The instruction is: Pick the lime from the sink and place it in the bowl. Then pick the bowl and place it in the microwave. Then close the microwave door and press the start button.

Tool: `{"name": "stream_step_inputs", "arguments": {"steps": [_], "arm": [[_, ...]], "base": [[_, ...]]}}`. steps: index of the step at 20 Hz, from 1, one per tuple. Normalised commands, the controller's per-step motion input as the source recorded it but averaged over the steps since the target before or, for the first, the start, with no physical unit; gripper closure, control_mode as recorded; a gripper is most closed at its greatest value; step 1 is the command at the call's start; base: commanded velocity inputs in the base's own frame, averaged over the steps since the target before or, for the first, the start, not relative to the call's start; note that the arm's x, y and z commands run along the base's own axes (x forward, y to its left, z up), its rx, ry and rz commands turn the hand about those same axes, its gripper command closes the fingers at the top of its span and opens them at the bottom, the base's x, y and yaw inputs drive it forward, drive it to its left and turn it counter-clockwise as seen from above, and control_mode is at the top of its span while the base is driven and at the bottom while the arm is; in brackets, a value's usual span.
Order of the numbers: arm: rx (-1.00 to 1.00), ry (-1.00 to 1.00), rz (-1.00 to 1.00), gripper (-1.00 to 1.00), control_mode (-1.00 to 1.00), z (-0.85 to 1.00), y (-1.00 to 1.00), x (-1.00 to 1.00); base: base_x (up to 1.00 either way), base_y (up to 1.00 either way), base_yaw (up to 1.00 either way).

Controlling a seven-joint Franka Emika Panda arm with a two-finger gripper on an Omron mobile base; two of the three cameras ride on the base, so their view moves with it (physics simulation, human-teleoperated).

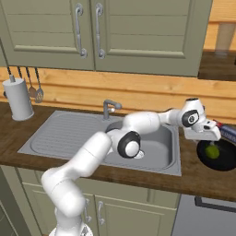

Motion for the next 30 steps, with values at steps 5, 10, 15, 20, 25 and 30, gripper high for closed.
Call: {"name": "stream_step_inputs", "arguments": {"steps": [5, 10, 15, 20, 25, 30], "arm": [[0.0, 0.07, 0.0, -1.0, -1.0, -0.38, 0.0, 0.0], [0.0, 0.09, 0.0, -1.0, -1.0, -0.38, 0.01, 0.0], [0.0, 0.09, 0.0, -1.0, -1.0, -0.39, 0.0, 0.0], [0.0, 0.05, 0.0, -1.0, -1.0, -0.45, 0.0, 0.0], [0.0, 0.0, 0.0, 1.0, -1.0, -0.48, 0.0, -0.03], [0.0, 0.0, -0.01, 1.0, -1.0, -0.3, -0.17, -0.45]], "base": [[0.0, 0.0, 0.0], [0.0, 0.0, 0.0], [0.0, 0.0, 0.0], [0.0, 0.0, 0.0], [0.0, 0.0, 0.0], [0.0, 0.0, 0.0]]}}
